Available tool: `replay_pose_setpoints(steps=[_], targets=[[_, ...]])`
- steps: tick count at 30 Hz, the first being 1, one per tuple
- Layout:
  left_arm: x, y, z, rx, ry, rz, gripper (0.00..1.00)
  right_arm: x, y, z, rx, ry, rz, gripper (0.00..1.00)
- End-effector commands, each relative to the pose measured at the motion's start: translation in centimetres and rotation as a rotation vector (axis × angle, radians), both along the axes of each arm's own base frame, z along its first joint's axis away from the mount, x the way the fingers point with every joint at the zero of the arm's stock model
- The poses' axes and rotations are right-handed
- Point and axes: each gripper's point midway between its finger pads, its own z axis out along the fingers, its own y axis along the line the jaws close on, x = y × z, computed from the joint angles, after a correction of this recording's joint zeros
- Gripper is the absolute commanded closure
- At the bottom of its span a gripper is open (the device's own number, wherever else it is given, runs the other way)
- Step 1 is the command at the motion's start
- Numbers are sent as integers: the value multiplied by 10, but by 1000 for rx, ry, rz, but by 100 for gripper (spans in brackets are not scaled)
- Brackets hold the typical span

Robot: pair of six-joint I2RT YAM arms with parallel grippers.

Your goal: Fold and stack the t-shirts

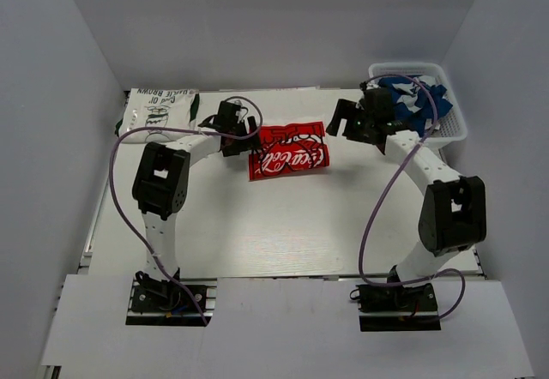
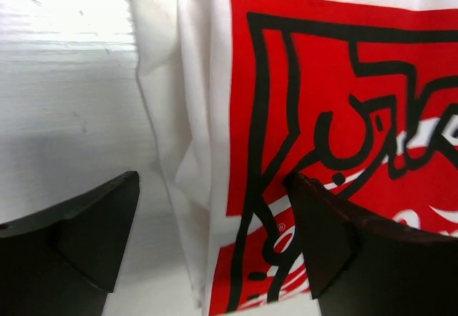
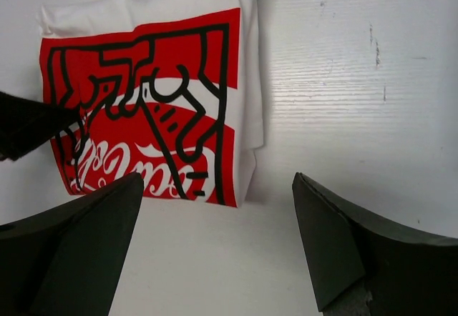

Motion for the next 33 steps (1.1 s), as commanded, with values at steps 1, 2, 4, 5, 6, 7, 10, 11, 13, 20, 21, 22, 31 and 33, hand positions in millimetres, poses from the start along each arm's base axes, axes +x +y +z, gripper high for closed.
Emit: replay_pose_setpoints(steps=[1, 2, 4, 5, 6, 7, 10, 11, 13, 20, 21, 22, 31, 33], targets=[[1, -14, -17, -31, 24, -53, 10, -11, -12, 31, -18, -95, -19, 10], [1, -17, -27, -38, 46, -65, 24, -15, -13, 27, -20, -88, -21, 10], [-4, -25, -35, -45, 58, -106, 47, -19, -28, 33, -59, -118, -79, 10], [-8, -36, -32, -74, 54, -151, 57, -21, -34, 27, -76, -119, -96, 10], [-8, -40, -29, -95, 49, -168, 75, -21, -46, 31, -99, -133, -144, 10], [-10, -43, -31, -109, 50, -180, 83, -23, -53, 30, -119, -125, -171, 10], [-8, -43, -32, -100, 27, -202, 100, -29, -62, 33, -133, -132, -194, 10], [-4, -35, -27, -96, 11, -197, 100, -32, -64, 28, -132, -123, -196, 10], [8, -28, -14, -72, -55, -210, 100, -37, -66, 27, -128, -127, -195, 10], [43, 21, 82, 205, -393, -215, 100, -48, -77, 27, -153, -154, -199, 10], [46, 23, 92, 230, -423, -226, 100, -49, -79, 27, -159, -157, -200, 10], [48, 30, 101, 274, -443, -256, 100, -49, -80, 26, -159, -162, -202, 10], [72, 116, 150, 523, -465, -237, 100, -47, -89, 19, -208, -162, -223, 10], [77, 130, 171, 552, -490, -216, 100, -46, -89, 16, -210, -154, -225, 10]])
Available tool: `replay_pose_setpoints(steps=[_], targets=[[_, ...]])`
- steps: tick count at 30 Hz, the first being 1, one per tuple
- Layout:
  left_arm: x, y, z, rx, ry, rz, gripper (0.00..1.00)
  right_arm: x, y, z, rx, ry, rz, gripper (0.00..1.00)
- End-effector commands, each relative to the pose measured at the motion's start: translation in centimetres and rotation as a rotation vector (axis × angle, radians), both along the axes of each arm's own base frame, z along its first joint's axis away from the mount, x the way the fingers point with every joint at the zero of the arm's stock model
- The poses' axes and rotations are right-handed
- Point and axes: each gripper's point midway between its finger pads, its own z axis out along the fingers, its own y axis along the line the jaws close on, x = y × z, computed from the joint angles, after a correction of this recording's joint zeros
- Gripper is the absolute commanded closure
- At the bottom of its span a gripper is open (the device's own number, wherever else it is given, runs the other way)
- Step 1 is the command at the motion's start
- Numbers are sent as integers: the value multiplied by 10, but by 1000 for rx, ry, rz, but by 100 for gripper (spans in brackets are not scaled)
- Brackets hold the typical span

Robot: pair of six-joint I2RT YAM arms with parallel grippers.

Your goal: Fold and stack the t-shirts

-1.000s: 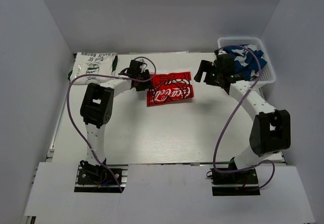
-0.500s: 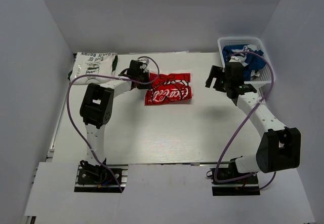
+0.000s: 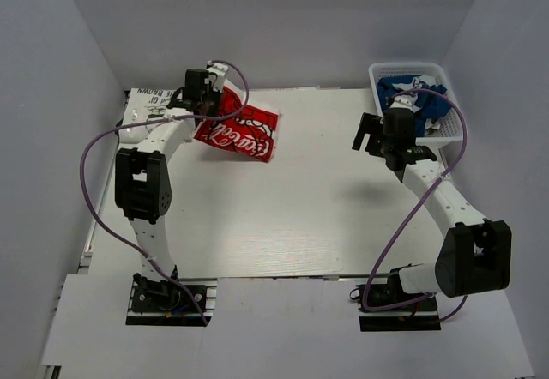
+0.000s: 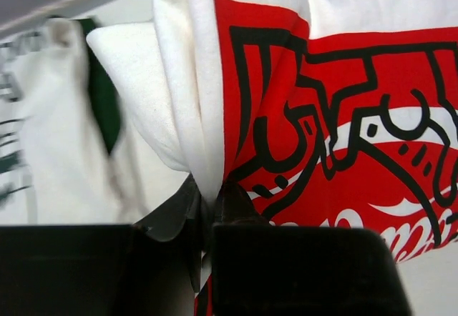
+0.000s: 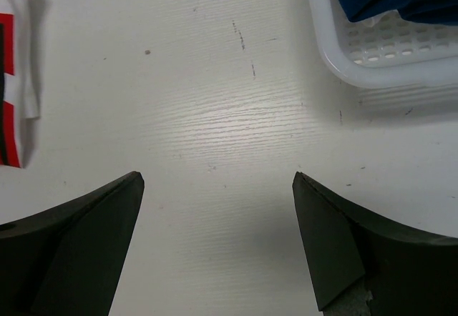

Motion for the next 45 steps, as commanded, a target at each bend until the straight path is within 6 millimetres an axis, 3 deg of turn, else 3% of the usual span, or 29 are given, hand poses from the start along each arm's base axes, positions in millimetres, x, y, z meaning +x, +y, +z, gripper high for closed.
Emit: replay_pose_setpoints(steps=[1, 3, 4, 7, 8, 9, 13, 19, 21, 22, 24, 29, 31, 37, 45], targets=[[7, 45, 73, 101, -128, 39, 100, 6, -6, 5, -27, -38, -16, 10], [14, 63, 80, 142, -128, 37, 100, 8, -9, 2, -41, -28, -20, 10], [18, 72, 71, 175, -103, 44, 100, 8, -13, -2, -56, -12, -36, 10], [28, 109, 83, 268, -90, 111, 100, 8, -18, -6, -85, 6, -64, 10], [34, 115, 95, 272, -115, 120, 100, 9, -21, -7, -88, 8, -72, 10], [37, 128, 92, 283, -103, 136, 100, 8, -19, -8, -88, 12, -65, 10], [44, 147, 114, 268, -149, 147, 100, 9, -17, -9, -79, 14, -56, 10], [36, 142, 146, 196, -194, 113, 100, 9, -18, -10, -86, 21, -57, 10], [32, 143, 173, 174, -247, 115, 100, 8, -17, -11, -80, 26, -51, 10], [30, 139, 170, 163, -235, 95, 100, 8, -16, -10, -77, 23, -50, 10], [24, 137, 191, 156, -277, 86, 100, 7, -16, -10, -69, 21, -50, 10], [16, 137, 207, 119, -293, 92, 100, 7, -11, -9, -53, 14, -34, 10], [15, 137, 205, 120, -284, 92, 100, 7, -9, -9, -48, 16, -27, 10], [16, 163, 201, 133, -282, 168, 100, 8, -6, -12, -40, 16, -17, 10], [42, 202, 132, 153, -177, 255, 100, 13, -6, -19, -49, 46, -17, 10]])
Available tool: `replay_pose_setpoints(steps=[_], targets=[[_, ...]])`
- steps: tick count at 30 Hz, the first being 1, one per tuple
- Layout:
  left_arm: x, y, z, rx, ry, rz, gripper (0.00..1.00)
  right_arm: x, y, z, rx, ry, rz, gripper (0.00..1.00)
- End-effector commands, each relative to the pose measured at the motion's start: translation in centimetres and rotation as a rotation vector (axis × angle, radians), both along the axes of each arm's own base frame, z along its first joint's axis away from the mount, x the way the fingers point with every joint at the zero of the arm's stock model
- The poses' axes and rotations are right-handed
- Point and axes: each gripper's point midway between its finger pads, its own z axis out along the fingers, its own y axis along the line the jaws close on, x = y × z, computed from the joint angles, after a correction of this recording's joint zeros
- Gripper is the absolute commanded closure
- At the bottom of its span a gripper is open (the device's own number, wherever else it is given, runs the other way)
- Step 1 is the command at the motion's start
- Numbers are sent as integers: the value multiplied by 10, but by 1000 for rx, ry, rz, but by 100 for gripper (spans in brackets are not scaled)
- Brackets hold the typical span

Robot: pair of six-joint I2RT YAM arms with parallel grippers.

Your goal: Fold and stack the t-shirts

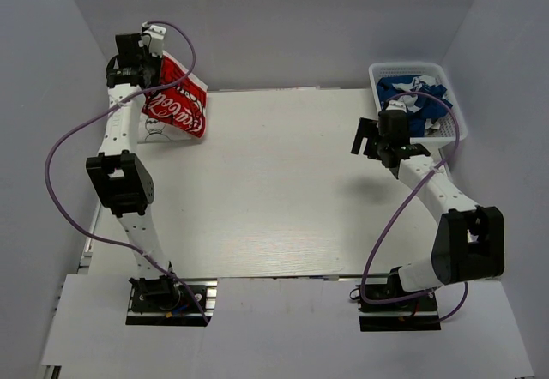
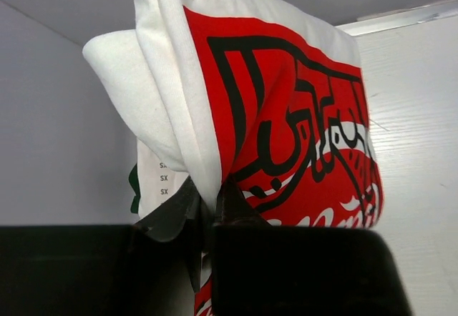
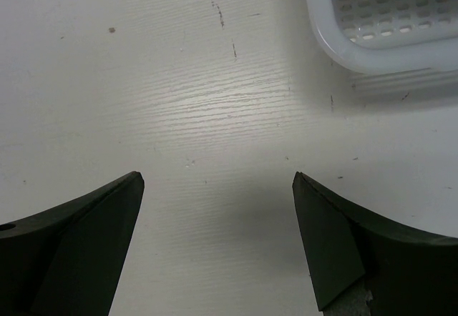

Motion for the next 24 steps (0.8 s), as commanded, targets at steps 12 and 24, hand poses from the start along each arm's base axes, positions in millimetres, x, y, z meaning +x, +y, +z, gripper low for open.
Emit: replay_pose_setpoints(steps=[12, 24], targets=[[49, 91, -58, 106, -27, 258, 100, 13, -1, -5, -25, 25, 3, 10], [50, 141, -102, 120, -27, 467, 100, 13, -4, -11, -40, 47, -19, 10]])
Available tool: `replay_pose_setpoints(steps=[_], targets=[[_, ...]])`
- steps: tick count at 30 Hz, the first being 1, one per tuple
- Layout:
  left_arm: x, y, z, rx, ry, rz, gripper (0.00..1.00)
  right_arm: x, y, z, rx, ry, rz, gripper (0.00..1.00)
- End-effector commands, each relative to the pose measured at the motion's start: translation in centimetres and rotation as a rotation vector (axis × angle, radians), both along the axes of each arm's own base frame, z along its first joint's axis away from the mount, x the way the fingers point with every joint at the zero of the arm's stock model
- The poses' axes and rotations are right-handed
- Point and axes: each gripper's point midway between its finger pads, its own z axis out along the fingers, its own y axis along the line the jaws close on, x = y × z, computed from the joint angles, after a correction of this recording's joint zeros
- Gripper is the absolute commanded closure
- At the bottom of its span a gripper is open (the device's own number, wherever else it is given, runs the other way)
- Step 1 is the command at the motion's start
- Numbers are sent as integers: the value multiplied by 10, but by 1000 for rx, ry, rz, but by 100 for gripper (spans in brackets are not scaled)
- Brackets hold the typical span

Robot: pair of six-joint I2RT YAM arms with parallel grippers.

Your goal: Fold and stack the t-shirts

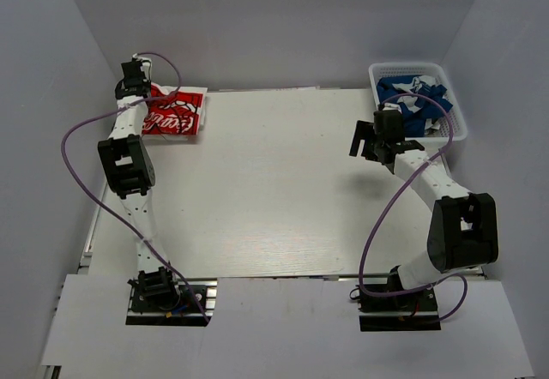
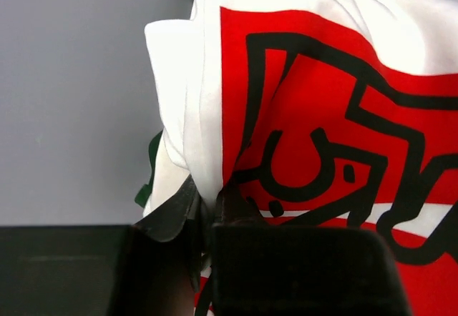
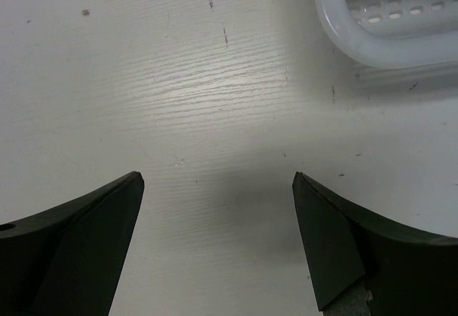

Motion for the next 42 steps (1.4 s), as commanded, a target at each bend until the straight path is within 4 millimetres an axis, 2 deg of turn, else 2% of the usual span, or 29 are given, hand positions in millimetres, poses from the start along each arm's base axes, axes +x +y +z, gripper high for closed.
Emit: replay_pose_setpoints(steps=[1, 2, 3, 4, 5, 7, 8, 13, 15, 16, 19, 21, 25, 26, 27, 28, 32, 33, 34, 36, 37, 39, 42], targets=[[6, 23, 35, 4, -132, 108, 100, 8, -5, 14, -22, -33, -17, 10], [6, 20, 32, -10, -120, 91, 100, 8, -5, 13, -21, -29, -16, 10], [8, 16, 37, -27, -135, 79, 100, 9, -5, 12, -21, -30, -18, 10], [8, 8, 53, -27, -169, 60, 100, 8, -6, 12, -20, -27, -21, 10], [2, 6, 49, -29, -160, 60, 100, 9, -5, 13, -22, -30, -20, 10], [2, -6, 71, -34, -217, 22, 100, 8, -3, 13, -20, -25, -14, 10], [-1, -12, 101, -52, -281, 8, 100, 8, -4, 15, -17, -31, -14, 10], [-14, -27, 167, -86, -377, -50, 100, 4, 1, 24, 5, -50, 5, 10], [-21, -36, 182, -94, -386, -98, 100, 1, 2, 26, 15, -53, 8, 10], [-30, -40, 195, -95, -404, -109, 100, 0, 2, 24, 17, -48, 8, 10], [-40, -48, 213, -105, -425, -142, 100, -1, 5, 26, 28, -51, 21, 10], [-47, -49, 218, -104, -427, -142, 100, -1, 6, 27, 36, -55, 26, 10], [-46, -49, 227, -109, -448, -140, 100, -2, 9, 29, 43, -58, 33, 10], [-43, -50, 220, -116, -437, -147, 100, 3, 8, 34, 43, -86, 33, 10], [-44, -47, 220, -118, -437, -146, 100, -1, 6, 29, 37, -59, 28, 10], [-40, -46, 203, -135, -410, -138, 100, -1, 7, 29, 36, -58, 30, 10], [-31, -45, 171, -151, -351, -131, 100, -1, 7, 26, 34, -46, 34, 10], [-31, -43, 176, -143, -362, -123, 100, 0, 6, 26, 34, -48, 31, 10], [-28, -48, 171, -147, -353, -131, 100, 0, 8, 26, 36, -44, 32, 10], [-25, -53, 189, -162, -391, -157, 100, 0, 7, 25, 36, -46, 30, 10], [-24, -58, 188, -185, -383, -175, 100, 0, 8, 26, 37, -49, 29, 10], [-24, -62, 206, -199, -413, -191, 100, 1, 6, 27, 34, -54, 32, 10], [-29, -73, 222, -231, -438, -230, 100, 0, 8, 27, 38, -53, 37, 10]])
